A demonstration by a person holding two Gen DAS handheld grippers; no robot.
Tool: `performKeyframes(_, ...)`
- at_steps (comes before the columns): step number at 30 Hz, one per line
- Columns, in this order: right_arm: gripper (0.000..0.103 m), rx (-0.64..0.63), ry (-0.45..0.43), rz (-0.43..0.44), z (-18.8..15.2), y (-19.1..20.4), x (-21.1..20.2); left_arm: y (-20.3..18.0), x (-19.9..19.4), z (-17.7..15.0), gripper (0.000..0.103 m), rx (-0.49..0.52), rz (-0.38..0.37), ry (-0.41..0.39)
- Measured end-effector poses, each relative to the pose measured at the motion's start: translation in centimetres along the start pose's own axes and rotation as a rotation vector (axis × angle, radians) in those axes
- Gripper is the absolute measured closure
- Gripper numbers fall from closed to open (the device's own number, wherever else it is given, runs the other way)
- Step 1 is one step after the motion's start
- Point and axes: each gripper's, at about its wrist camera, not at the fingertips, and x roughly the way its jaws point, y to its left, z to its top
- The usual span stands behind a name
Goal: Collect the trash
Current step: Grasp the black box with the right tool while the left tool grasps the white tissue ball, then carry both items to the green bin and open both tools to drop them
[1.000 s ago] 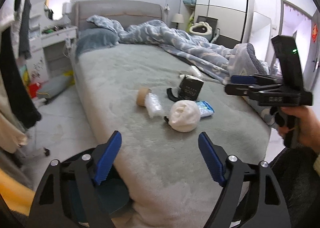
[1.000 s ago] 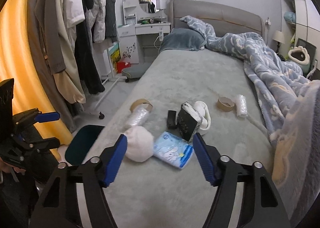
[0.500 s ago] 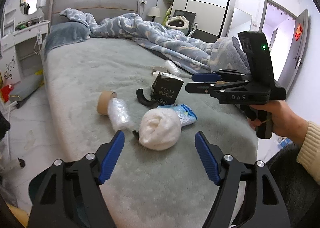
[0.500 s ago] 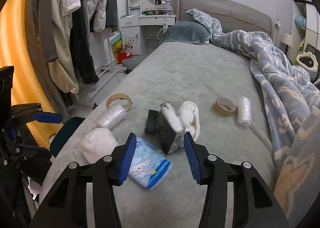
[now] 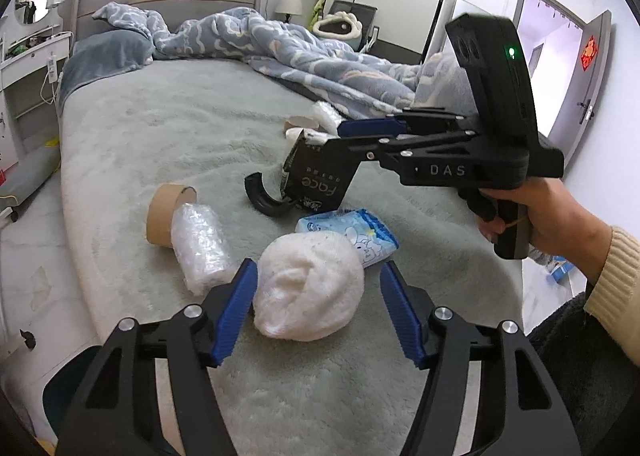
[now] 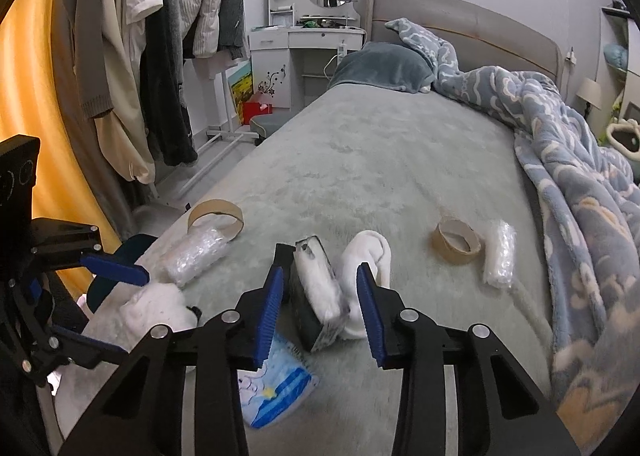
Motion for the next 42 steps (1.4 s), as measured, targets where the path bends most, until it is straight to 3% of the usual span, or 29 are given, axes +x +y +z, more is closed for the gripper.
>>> performKeyframes(4, 0.077, -0.019, 0.015, 0.02, 0.0, 0.4, 0.6, 0.1, 0.5, 0.2, 0.043, -0.004, -0.012, 0.01)
performKeyframes(10, 0.078, -0.049, 0.065, 0.038, -0.2, 1.3, 2.0, 0.9, 1.4, 0.6, 0.049, -0.054, -0.048, 0.054)
performKeyframes(13, 0.079, -0.06, 0.077, 0.026, 0.2, 1.9, 2.7, 1.1, 1.5, 0.7, 0.063, -0.053, -0.034, 0.06)
performKeyframes(15, 0.083, -0.055, 0.063, 0.025, 0.7, 2.0, 2.4, 1.2, 1.2, 0.8, 0.072, -0.058, -0.042, 0.053)
performKeyframes(18, 0.086, -0.008, 0.011, 0.024, 1.8, 1.4, 1.2, 1.4, 0.5, 1.1, 0.077, -0.07, -0.059, 0.03)
performKeyframes(29, 0.086, 0.104, -0.118, -0.018, 6.7, 2.2, -2.7, 3.3, -4.2, 2.9, 0.079, -0.117, -0.053, -0.125)
performKeyframes(36, 0.086, 0.149, -0.127, 0.006, 9.3, 4.7, -2.3, 6.3, -8.3, 3.3, 0.079, -0.202, 0.031, -0.219)
performKeyframes(42, 0.086, 0.186, -0.095, 0.033, 10.2, 7.6, -0.5, 9.7, -9.9, 1.8, 0.079, -0.269, 0.181, -0.19)
